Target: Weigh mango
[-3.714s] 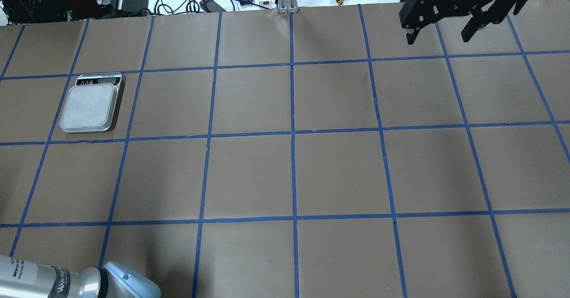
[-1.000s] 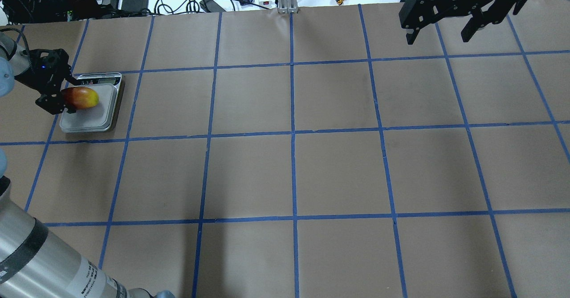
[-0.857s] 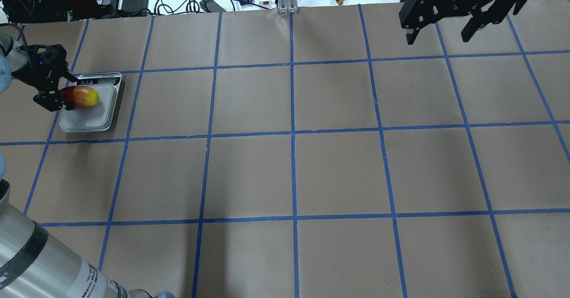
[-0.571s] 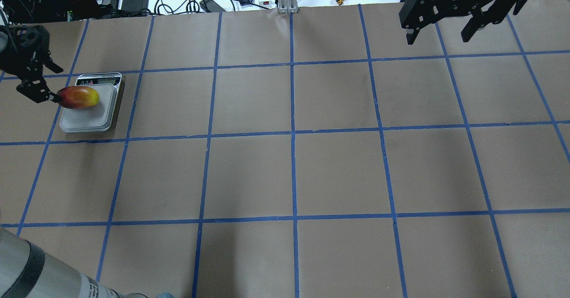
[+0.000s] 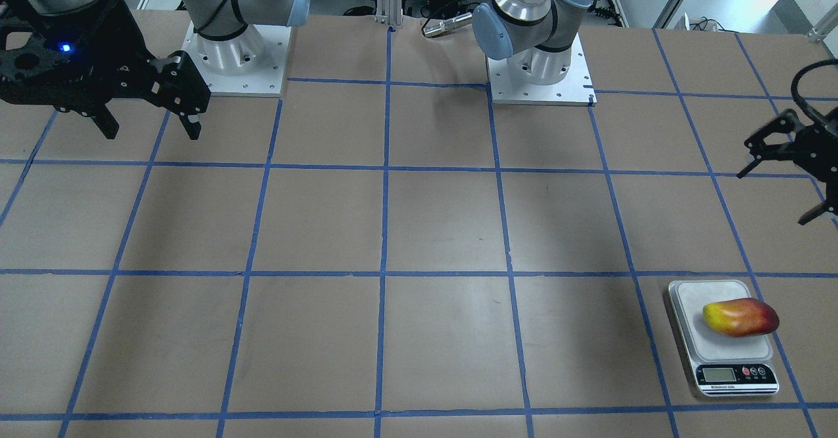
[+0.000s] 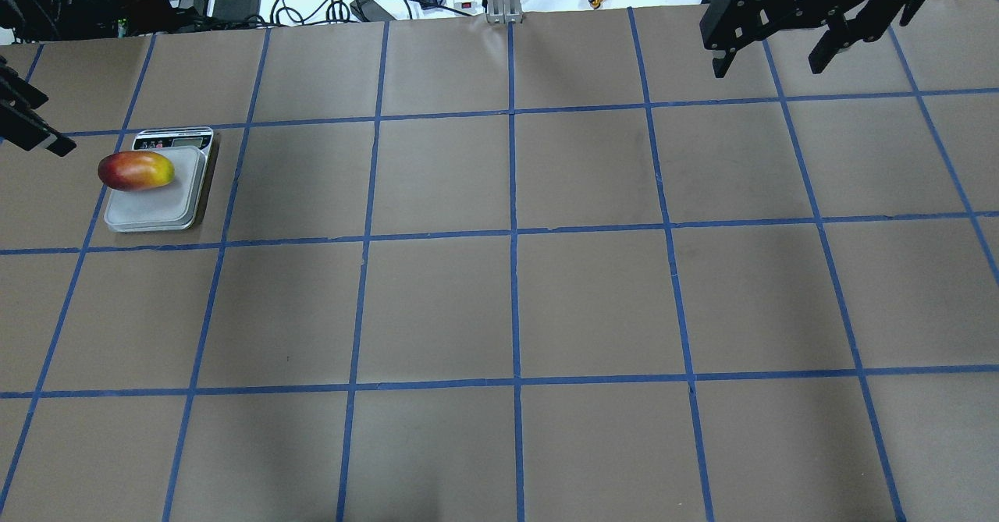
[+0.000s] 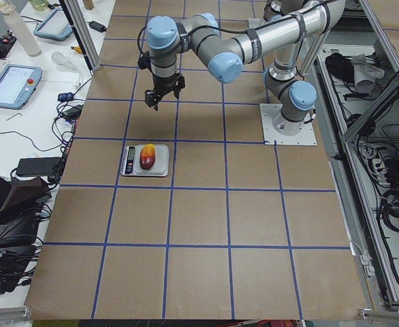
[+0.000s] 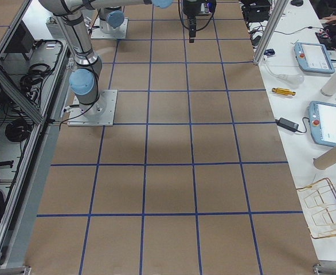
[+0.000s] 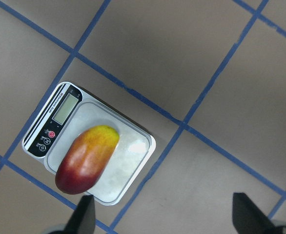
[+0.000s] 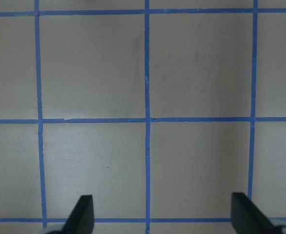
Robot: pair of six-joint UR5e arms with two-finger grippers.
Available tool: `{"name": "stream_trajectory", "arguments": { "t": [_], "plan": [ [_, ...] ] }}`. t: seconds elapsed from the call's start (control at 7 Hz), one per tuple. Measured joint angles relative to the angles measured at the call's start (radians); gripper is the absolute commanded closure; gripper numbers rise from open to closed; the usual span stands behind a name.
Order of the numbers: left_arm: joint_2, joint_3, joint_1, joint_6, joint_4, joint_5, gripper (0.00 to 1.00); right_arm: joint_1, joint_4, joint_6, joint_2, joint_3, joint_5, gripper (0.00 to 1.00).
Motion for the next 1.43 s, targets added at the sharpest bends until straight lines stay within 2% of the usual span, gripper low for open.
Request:
{"name": "stream_trajectory", "arguments": {
  "t": [0.14, 0.43, 0.86, 1.14, 1.43],
  "plan": [
    [0.048, -0.003, -0.059, -0.112, -0.053, 0.041, 0.0, 0.0, 0.0, 0.0, 0.0, 0.0, 0.0, 0.0],
    [0.099, -0.035, -0.213, -0.419, -0.081, 0.086, 0.0, 0.001, 0.0, 0.0, 0.0, 0.0, -0.001, 0.0],
    [0.085, -0.056, -0.433, -1.026, -0.053, 0.089, 0.0, 0.001, 0.0, 0.0, 0.0, 0.0, 0.0, 0.0],
    [0.066, -0.036, -0.504, -1.325, -0.026, 0.088, 0.0, 0.001, 0.0, 0.0, 0.001, 0.0, -0.001, 0.0],
    [0.059, -0.01, -0.515, -1.427, -0.03, 0.09, 0.0, 0.001, 0.0, 0.0, 0.001, 0.0, -0.001, 0.0]
  ]
}}
